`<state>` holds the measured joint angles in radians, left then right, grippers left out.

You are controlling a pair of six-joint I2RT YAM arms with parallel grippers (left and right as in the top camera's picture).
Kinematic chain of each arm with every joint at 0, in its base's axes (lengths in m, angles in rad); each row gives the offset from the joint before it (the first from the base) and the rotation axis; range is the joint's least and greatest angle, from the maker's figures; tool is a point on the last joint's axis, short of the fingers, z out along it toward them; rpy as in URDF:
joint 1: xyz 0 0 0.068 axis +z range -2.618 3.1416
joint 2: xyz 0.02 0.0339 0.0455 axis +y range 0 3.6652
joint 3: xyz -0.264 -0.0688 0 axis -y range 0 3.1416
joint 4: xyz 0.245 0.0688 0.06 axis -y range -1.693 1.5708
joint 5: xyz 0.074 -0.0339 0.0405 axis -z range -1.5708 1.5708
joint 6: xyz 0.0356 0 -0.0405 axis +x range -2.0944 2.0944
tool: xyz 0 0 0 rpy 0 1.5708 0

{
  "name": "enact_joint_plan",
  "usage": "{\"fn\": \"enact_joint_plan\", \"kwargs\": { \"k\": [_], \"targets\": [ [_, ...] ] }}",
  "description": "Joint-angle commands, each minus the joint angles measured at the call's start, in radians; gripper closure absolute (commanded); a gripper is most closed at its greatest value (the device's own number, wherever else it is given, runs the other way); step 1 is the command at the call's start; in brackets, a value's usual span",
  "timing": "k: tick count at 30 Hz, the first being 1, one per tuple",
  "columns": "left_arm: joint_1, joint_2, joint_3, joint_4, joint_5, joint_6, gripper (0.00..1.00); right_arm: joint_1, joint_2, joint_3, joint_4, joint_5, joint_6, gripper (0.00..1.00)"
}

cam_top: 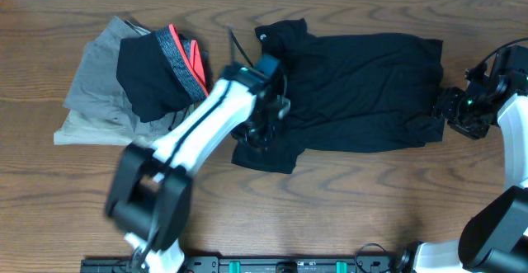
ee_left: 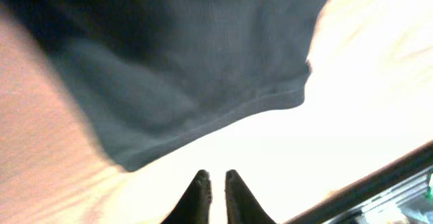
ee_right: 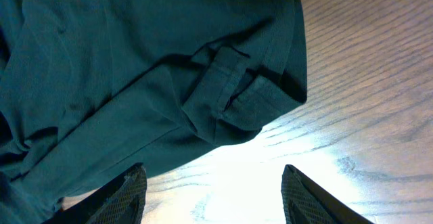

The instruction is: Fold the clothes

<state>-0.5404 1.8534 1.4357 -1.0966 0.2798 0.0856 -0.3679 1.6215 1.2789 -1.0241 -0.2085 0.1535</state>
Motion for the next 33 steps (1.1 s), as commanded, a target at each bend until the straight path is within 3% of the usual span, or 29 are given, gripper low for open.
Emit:
{"fn": "enact_joint_plan", "kwargs": {
  "k": [1,6,10,16,22,28,33],
  "targets": [
    [0.0,-0.074,0.011,0.055,-0.064,-0.02,0.84,-0.005,-0.009,-0.014,0.013,0.002,0.014,0.37],
    [0.0,-0.051,-0.056,0.165,-0.142,-0.005,0.94,-0.005,-0.009,-0.031,0.019,0.002,0.014,0.37],
    [0.002,-0.047,-0.183,0.277,-0.245,-0.005,0.94,-0.005,-0.009,-0.032,0.018,0.002,0.014,0.37],
    [0.002,-0.047,-0.327,0.395,-0.244,-0.014,0.94,-0.005,-0.009,-0.032,-0.005,0.014,0.015,0.37],
    [0.002,-0.046,-0.389,0.441,-0.243,-0.039,0.94,-0.014,-0.009,-0.08,0.029,0.227,0.132,0.29],
    [0.002,-0.046,-0.405,0.443,-0.241,-0.043,0.94,-0.012,-0.009,-0.205,0.246,-0.043,0.068,0.36],
    [0.001,-0.046,-0.405,0.444,-0.239,-0.058,0.94,-0.007,-0.009,-0.304,0.376,-0.082,0.12,0.36]
  ]
}}
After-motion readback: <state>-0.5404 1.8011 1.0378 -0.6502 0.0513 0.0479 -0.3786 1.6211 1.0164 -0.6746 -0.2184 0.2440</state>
